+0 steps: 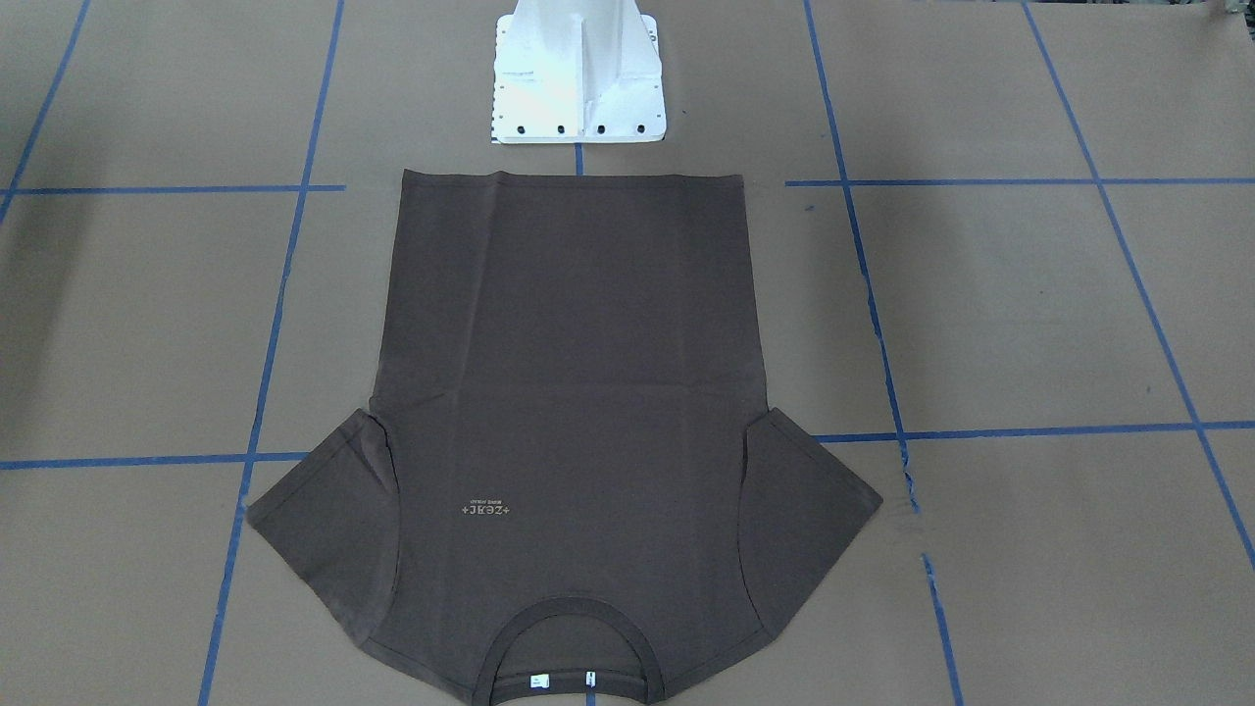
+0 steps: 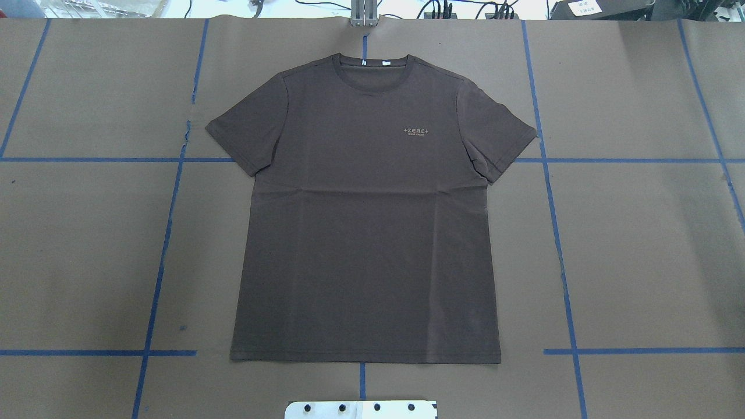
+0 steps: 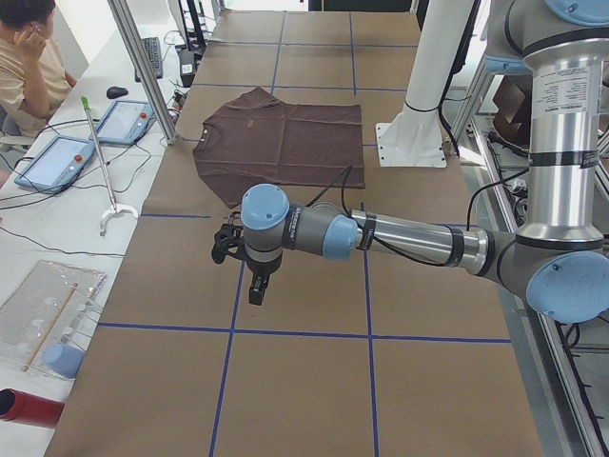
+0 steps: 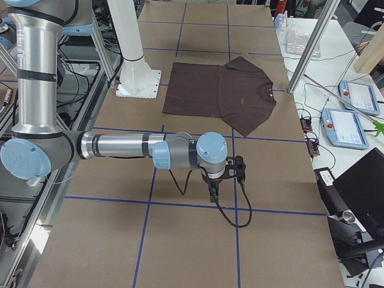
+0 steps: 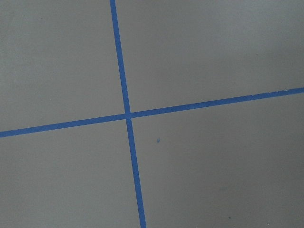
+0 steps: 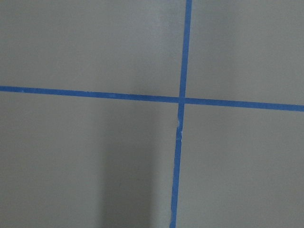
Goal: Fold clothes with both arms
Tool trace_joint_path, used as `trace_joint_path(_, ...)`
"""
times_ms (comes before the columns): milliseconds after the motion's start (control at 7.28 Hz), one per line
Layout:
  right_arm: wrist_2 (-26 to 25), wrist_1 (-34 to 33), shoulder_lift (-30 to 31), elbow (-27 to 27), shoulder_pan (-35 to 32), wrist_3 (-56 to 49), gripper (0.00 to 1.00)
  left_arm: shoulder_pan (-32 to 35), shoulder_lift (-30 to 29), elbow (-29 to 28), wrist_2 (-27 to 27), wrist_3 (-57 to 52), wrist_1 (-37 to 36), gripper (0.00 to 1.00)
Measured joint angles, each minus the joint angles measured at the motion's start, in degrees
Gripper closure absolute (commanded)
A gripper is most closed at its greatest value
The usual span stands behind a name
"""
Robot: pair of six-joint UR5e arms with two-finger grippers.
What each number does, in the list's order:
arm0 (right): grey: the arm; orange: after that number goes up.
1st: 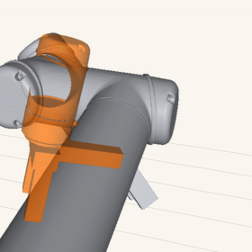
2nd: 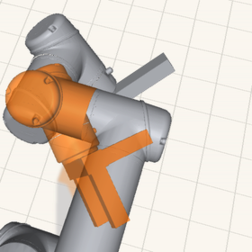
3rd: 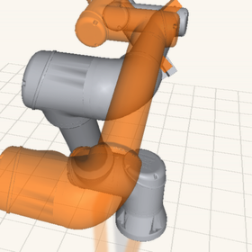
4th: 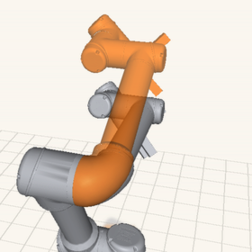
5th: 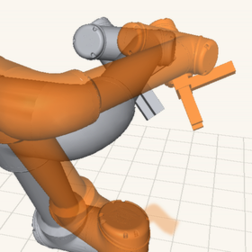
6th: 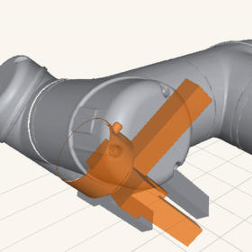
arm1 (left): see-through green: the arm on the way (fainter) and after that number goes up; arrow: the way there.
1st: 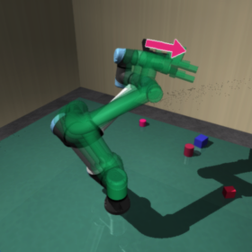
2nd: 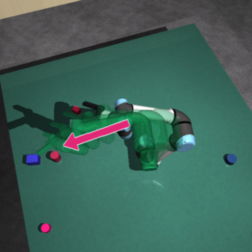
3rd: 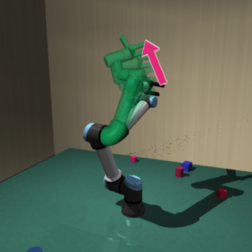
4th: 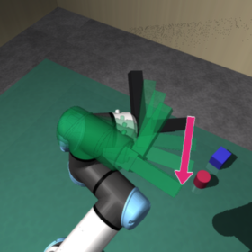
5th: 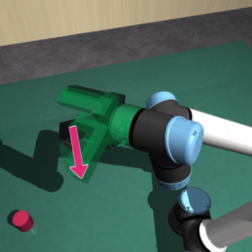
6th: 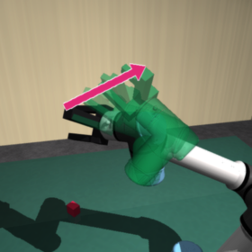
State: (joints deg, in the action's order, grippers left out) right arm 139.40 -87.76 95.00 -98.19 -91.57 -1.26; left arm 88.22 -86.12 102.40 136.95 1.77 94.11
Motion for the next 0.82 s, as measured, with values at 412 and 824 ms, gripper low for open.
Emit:
trace_joint_path(412,0.14,2.25,-0.61,0.49,6.76,3.66,0.00,-0.19,-0.22,-0.76,0.46,-0.12,1.47,0.00)
trace_joint_path(824,-0.89,5.78,-11.45,3.64,17.38,26.15,0.10,-0.31,-0.31,-0.59,2.58,-0.24,2.64,0.00)
